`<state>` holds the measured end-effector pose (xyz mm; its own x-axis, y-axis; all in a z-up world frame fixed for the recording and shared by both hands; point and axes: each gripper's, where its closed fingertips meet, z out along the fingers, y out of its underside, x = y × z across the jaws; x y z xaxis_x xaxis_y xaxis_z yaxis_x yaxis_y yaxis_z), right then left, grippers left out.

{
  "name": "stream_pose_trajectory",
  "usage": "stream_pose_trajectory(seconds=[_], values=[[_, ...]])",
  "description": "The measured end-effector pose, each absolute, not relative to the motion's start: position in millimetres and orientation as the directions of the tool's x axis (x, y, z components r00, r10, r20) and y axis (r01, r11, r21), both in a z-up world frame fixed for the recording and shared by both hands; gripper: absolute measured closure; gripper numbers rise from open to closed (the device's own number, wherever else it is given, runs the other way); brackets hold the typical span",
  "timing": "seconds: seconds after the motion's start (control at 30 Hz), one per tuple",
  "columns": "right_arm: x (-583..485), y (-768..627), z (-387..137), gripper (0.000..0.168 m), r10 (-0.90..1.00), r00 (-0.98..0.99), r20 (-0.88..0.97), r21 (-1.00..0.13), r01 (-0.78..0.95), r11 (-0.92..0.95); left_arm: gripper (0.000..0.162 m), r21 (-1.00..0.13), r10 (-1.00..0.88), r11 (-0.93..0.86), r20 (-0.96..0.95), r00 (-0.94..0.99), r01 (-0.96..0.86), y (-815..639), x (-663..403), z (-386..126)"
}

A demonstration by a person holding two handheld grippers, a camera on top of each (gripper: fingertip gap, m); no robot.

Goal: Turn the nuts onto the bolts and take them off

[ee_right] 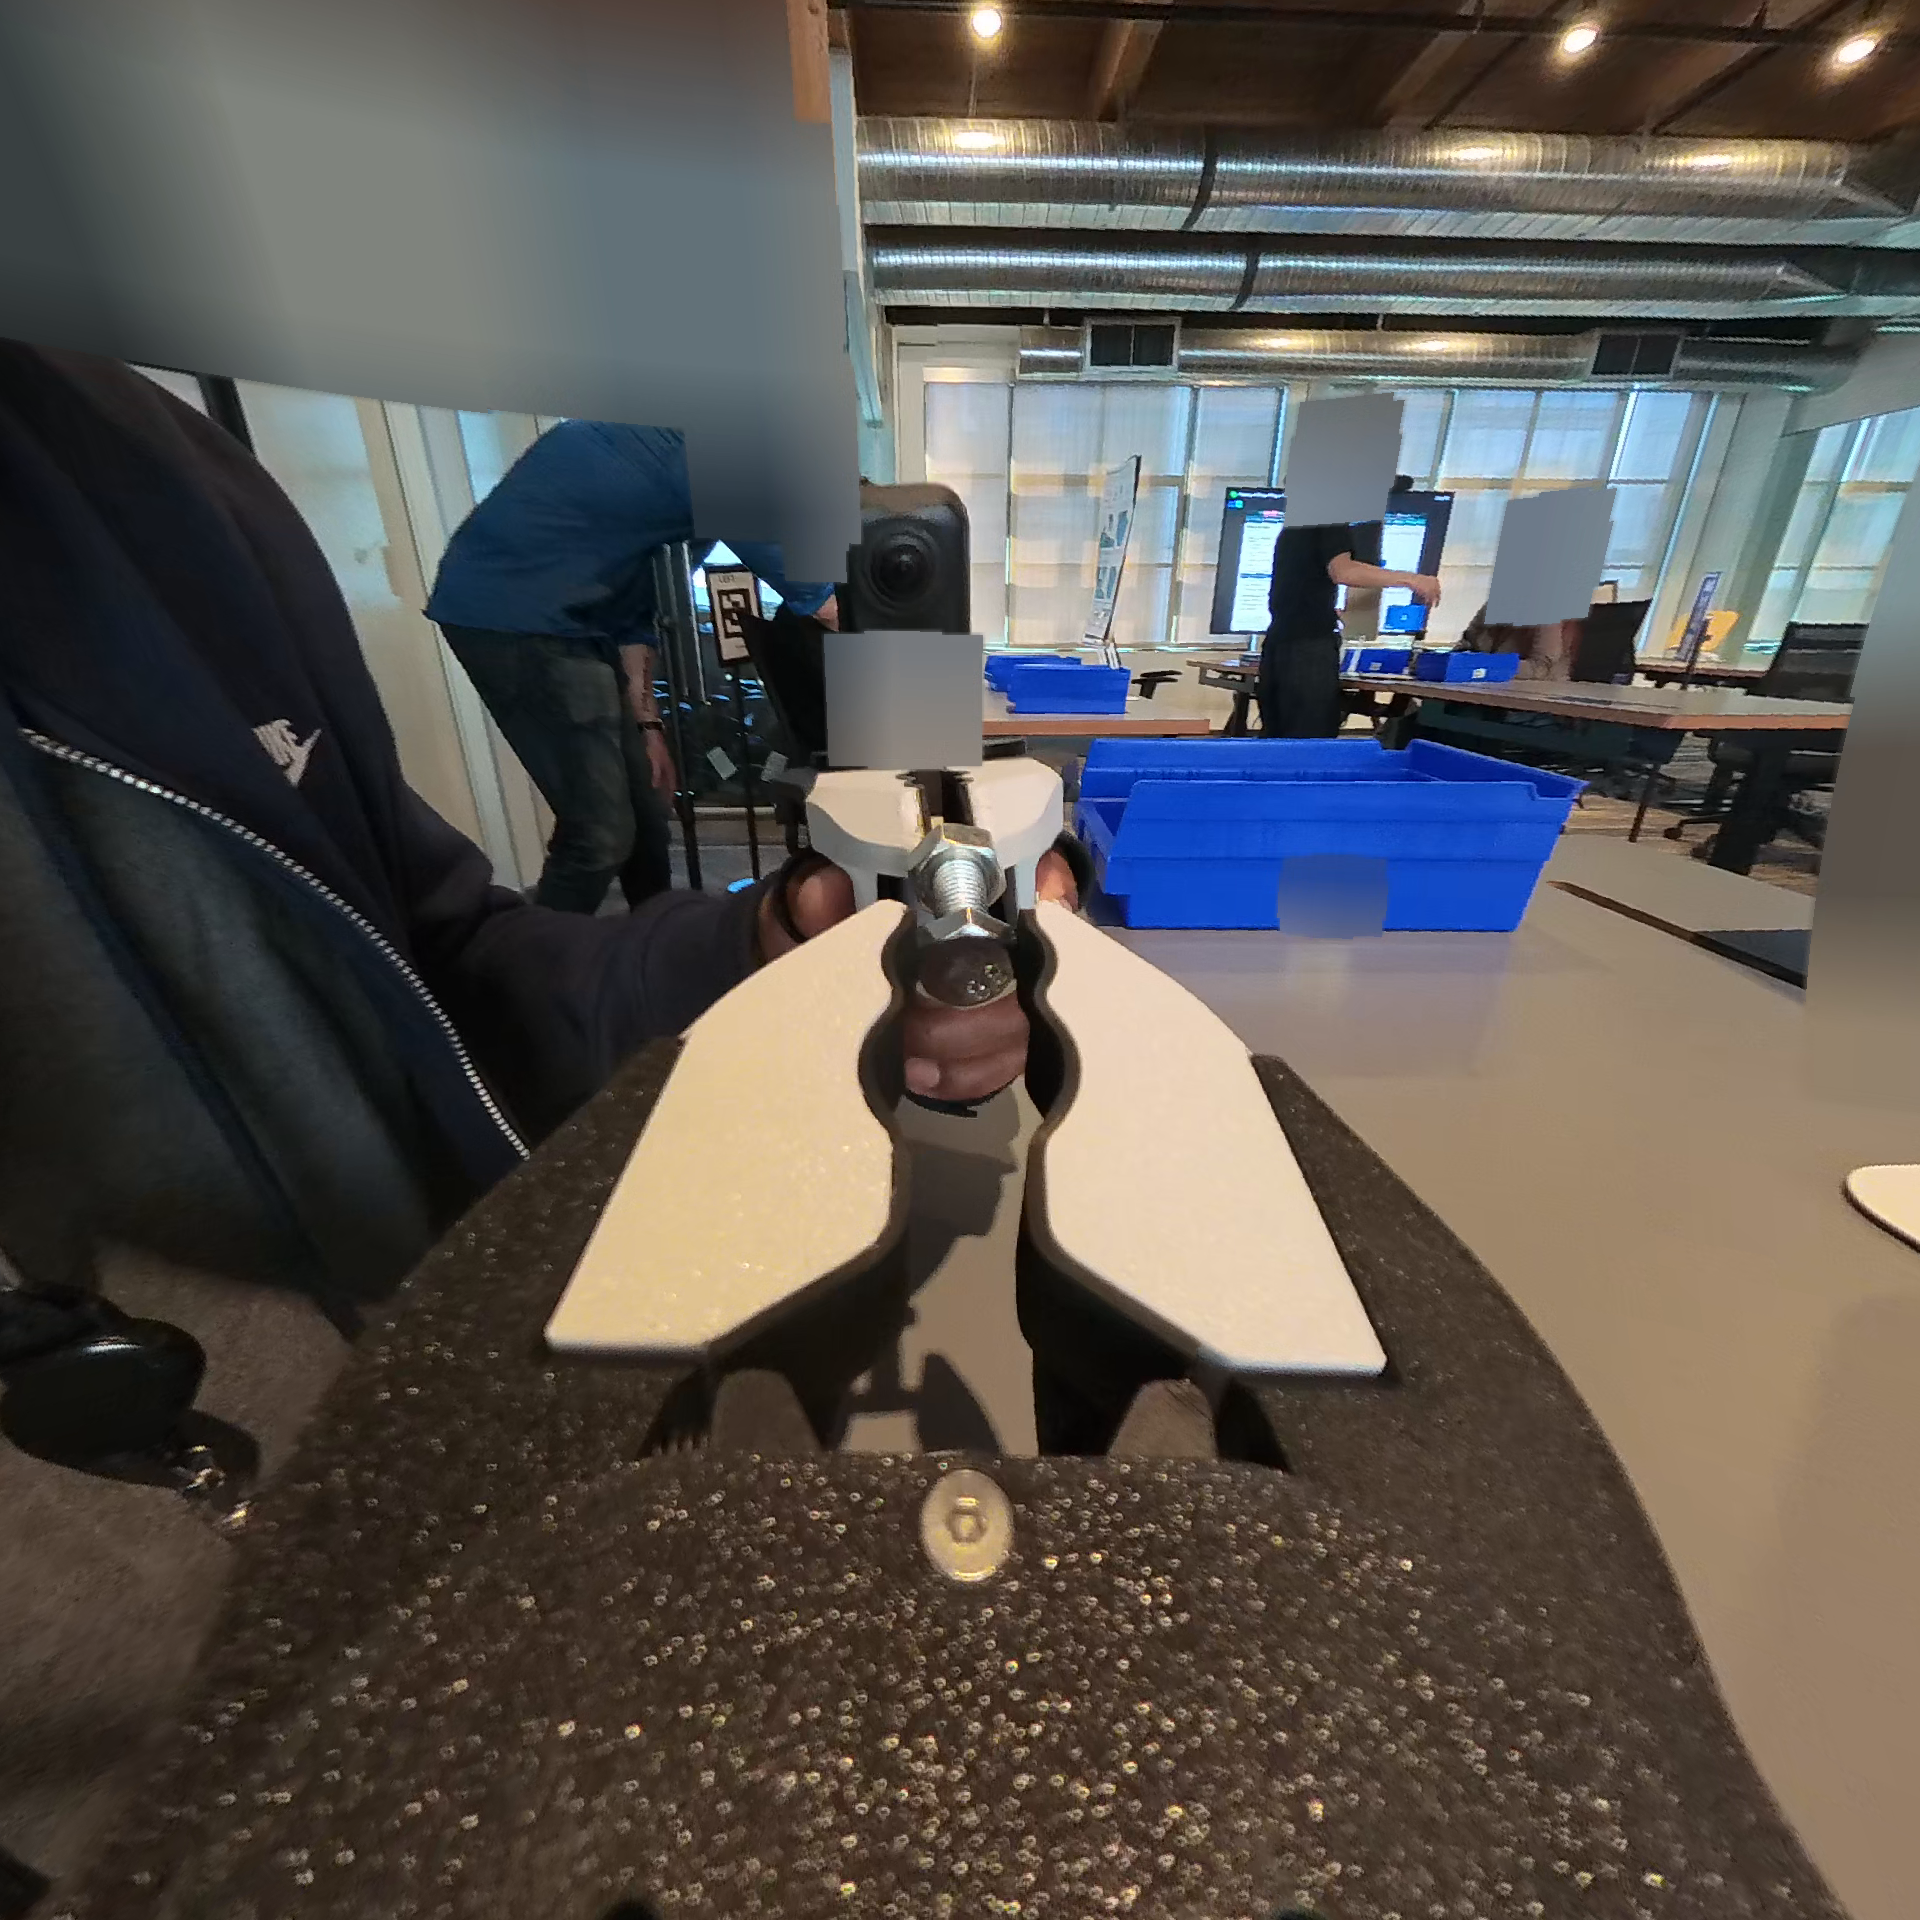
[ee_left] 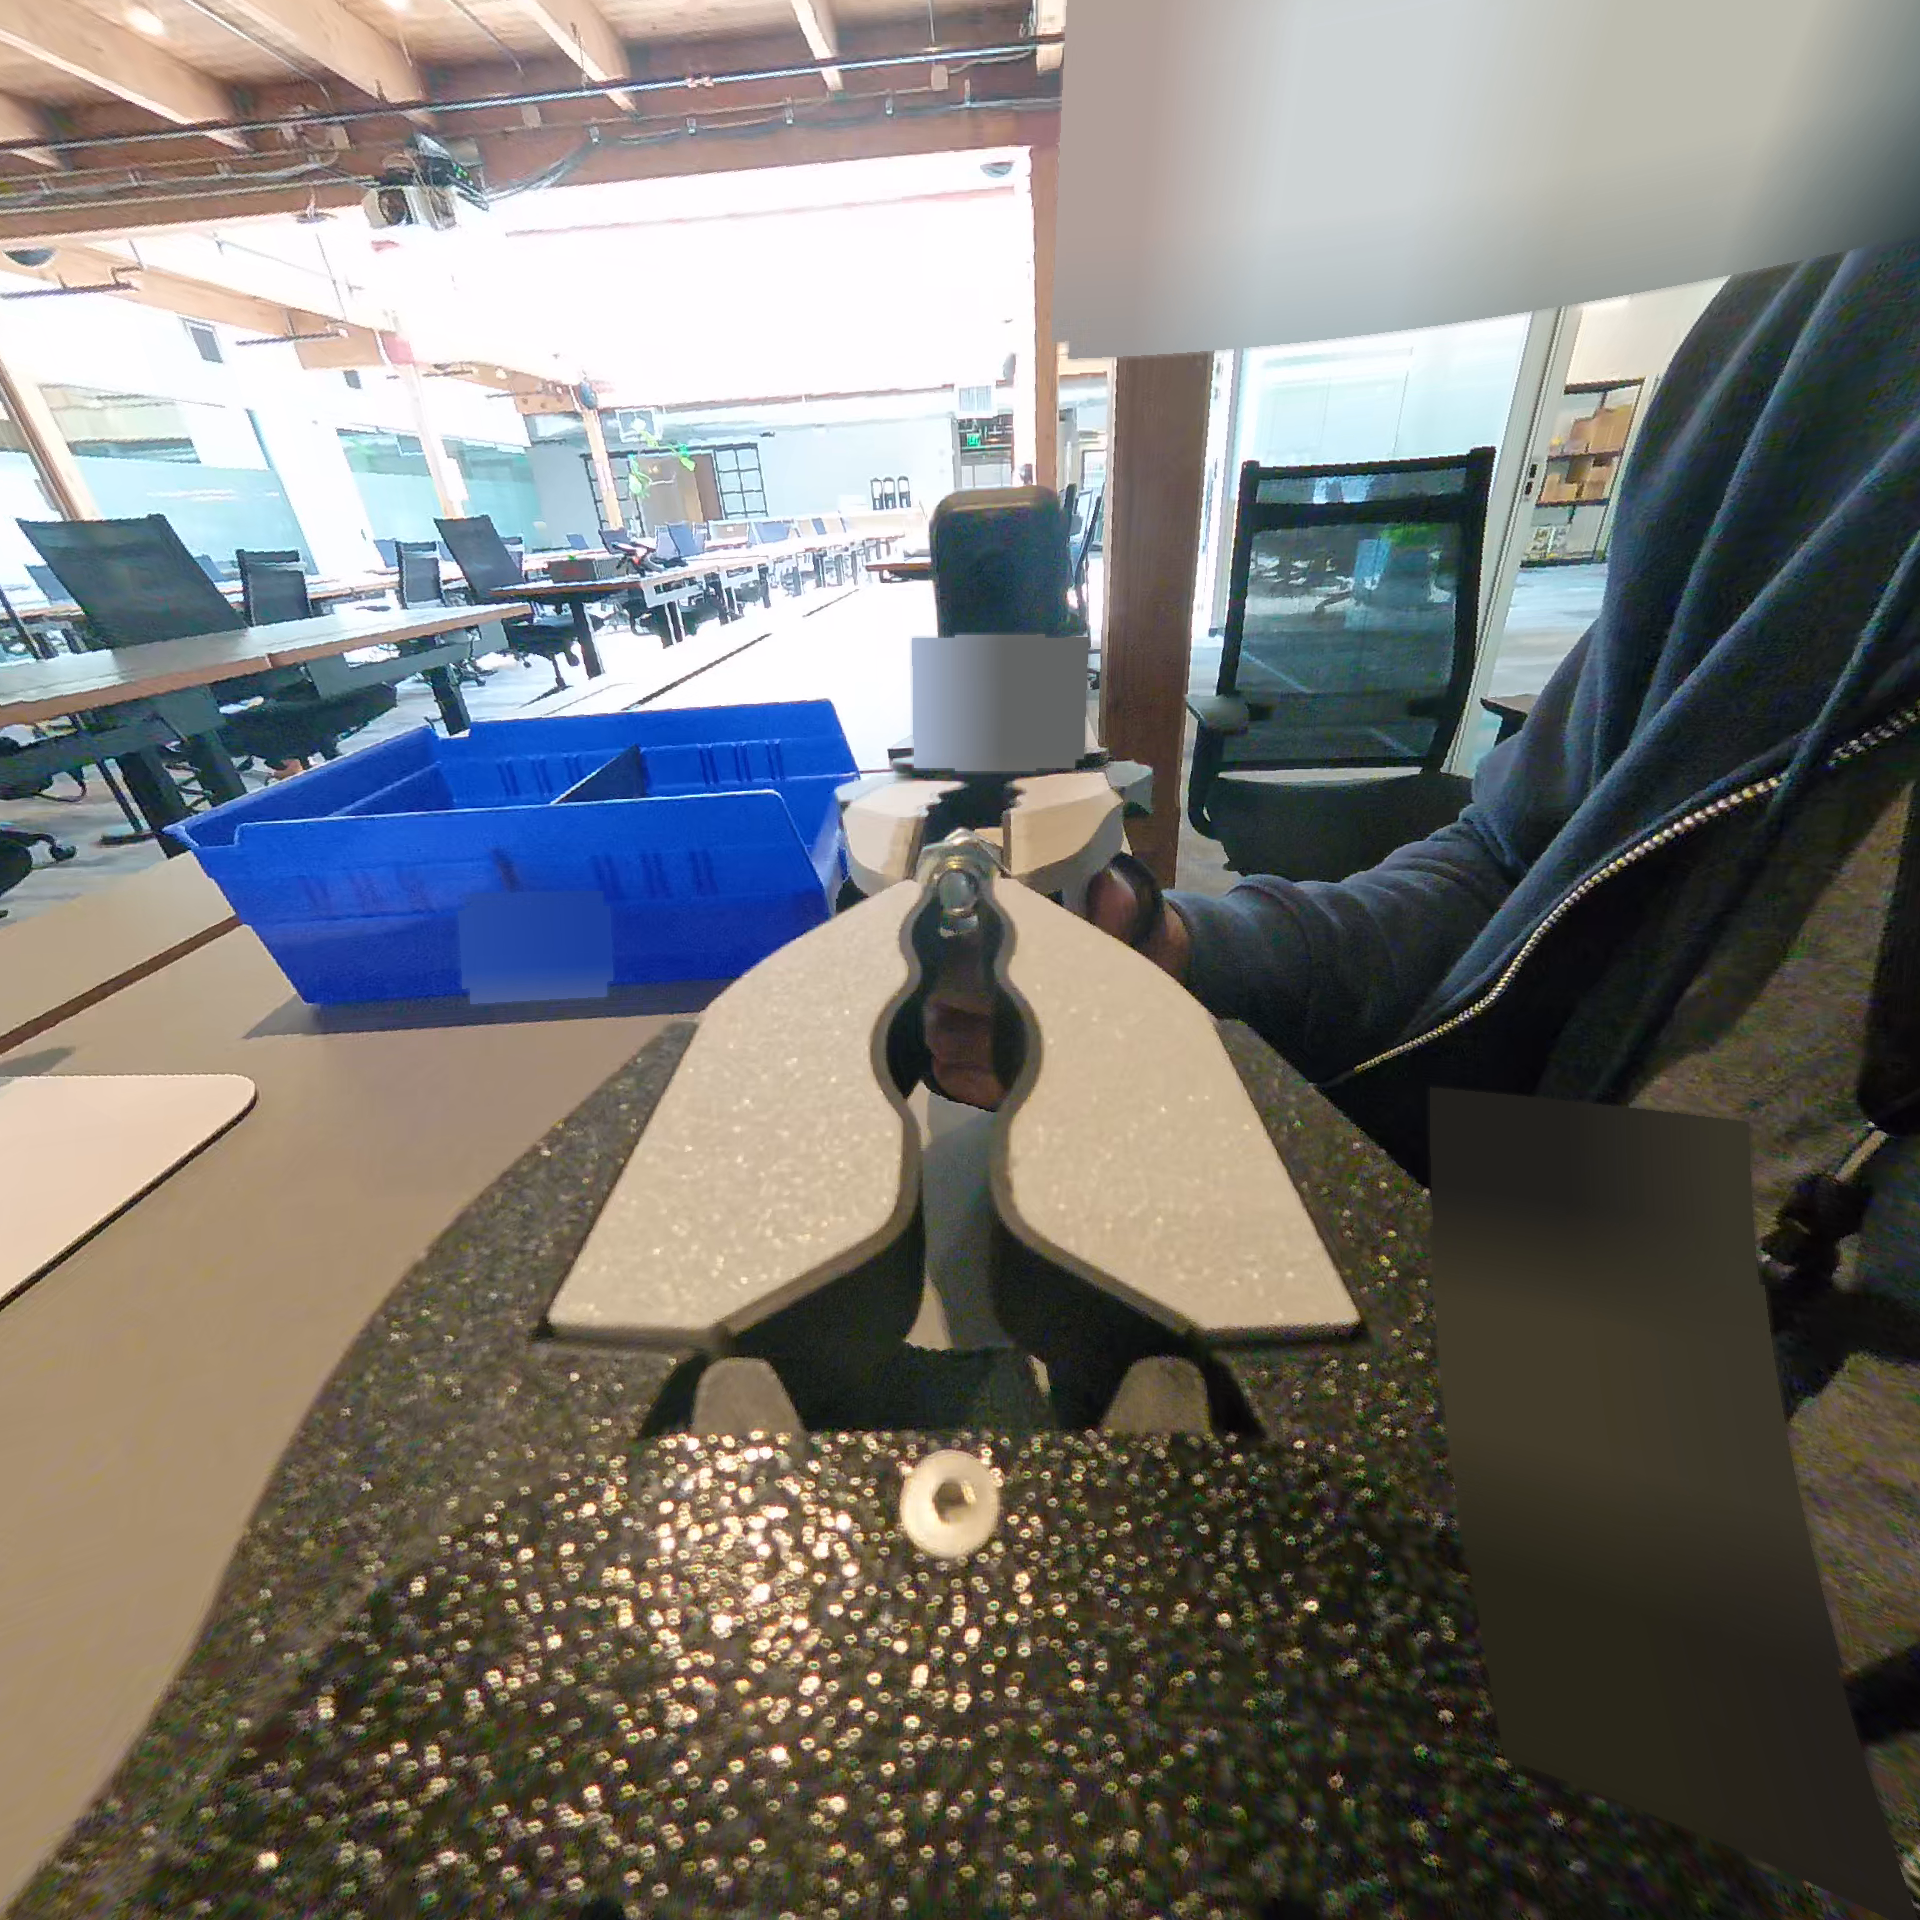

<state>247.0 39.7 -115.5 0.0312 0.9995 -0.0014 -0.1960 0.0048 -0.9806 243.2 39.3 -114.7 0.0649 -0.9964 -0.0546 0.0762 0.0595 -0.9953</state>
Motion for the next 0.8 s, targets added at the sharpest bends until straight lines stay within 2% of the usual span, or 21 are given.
stream_pose_trajectory(seconds=[0.2, 0.3, 0.4, 0.5, 0.6, 0.7, 0.8], values=[[248, 41, -115, 0.151, 0.999, 0.04, -0.008, -0.98, -0.198, 0.0, 0.151, -0.992, -0.995, 0.089, -0.083, 0.061, 0.095, 38, 242, -113], [249, 41, -114, 0.151, 0.999, 0.014, -0.036, -0.976, -0.216, -0.032, 0.145, -0.975, -0.978, 0.195, -0.185, 0.096, 0.107, 36, 237, -107], [248, 39, -115, 0.151, 0.995, -0.045, -0.087, -0.97, -0.223, -0.095, 0.137, -0.944, -0.936, 0.329, -0.32, 0.149, 0.038, 38, 236, -110], [248, 39, -115, 0.151, 0.992, -0.066, -0.108, -0.966, -0.227, -0.121, 0.137, -0.914, -0.901, 0.404, -0.403, 0.159, -0.031, 37, 239, -115], [248, 39, -115, 0.151, 0.993, -0.06, -0.101, -0.969, -0.222, -0.112, 0.14, -0.908, -0.89, 0.415, -0.417, 0.182, -0.05, 39, 239, -116], [245, 38, -118, 0.151, 0.996, -0.046, -0.081, -0.976, -0.198, -0.088, 0.133, -0.919, -0.905, 0.39, -0.393, 0.163, -0.049, 37, 240, -113], [240, 34, -123, 0.151, 0.998, -0.047, -0.05, -0.987, -0.152, -0.057, 0.128, -0.884, -0.873, 0.452, -0.466, 0.145, -0.116, 34, 242, -119]])
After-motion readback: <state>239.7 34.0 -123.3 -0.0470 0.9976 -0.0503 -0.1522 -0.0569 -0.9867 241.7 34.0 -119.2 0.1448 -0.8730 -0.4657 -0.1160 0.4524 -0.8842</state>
